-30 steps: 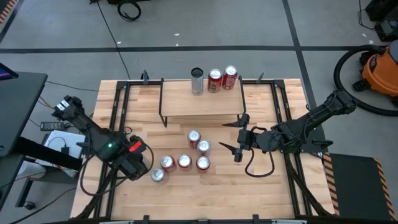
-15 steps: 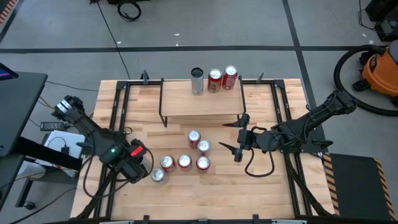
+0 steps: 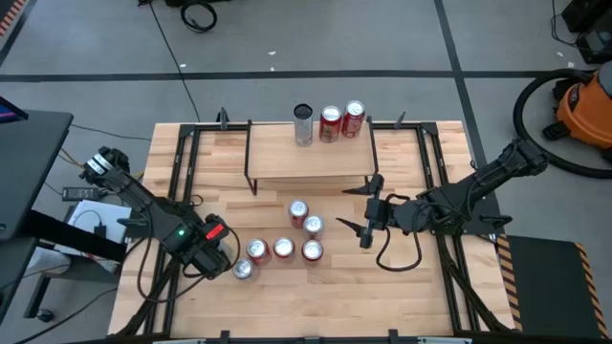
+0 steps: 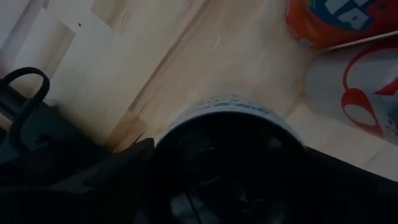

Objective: Place canned beverage on shelf
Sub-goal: Put the black soda can on the shelf aligned with the other black soda can

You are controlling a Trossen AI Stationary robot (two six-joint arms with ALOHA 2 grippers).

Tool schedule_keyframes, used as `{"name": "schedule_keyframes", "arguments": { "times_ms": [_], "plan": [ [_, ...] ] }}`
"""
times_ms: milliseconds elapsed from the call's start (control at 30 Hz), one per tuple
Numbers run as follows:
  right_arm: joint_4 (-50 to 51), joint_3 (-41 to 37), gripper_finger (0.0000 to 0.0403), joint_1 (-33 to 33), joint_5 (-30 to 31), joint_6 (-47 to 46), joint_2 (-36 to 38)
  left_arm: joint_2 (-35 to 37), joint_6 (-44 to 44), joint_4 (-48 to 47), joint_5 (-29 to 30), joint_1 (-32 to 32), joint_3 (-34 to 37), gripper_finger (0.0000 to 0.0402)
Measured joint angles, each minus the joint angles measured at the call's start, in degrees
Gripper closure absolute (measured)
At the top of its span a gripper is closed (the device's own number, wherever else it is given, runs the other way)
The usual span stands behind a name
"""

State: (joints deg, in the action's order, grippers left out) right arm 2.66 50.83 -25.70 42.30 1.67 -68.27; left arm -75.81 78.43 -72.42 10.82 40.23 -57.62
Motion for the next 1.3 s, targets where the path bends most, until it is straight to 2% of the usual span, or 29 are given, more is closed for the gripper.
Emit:
{"name": "schedule_keyframes", "arguments": {
  "times_ms": [233,367,533,733,967,1300],
  "plan": [
    [0.0,0.0,0.0055,0.0,0.0,0.0,0.0,0.0,-0.6,0.5,1.9,0.0,0.0,0.0118],
    [0.0,0.0,0.0055,0.0,0.0,0.0,0.0,0.1,-3.0,0.4,1.9,-0.5,-0.4,0.0142],
    [0.0,0.0,0.0055,0.3,0.0,0.0,0.0,0.1,-8.3,-2.5,2.1,-3.7,-4.1,0.0142],
    [0.1,0.0,0.0055,0.7,0.0,0.0,0.0,0.1,-16.9,-10.3,2.5,-10.4,-11.8,0.0142],
    [1.1,0.0,0.0055,1.1,0.0,-0.2,0.0,-0.2,-29.5,-10.6,3.7,-19.9,-21.4,0.0142],
    [4.0,0.0,0.0055,2.4,0.0,-1.9,0.0,-9.4,-51.3,-10.6,3.9,-32.9,-35.7,0.0142]
  ]
}}
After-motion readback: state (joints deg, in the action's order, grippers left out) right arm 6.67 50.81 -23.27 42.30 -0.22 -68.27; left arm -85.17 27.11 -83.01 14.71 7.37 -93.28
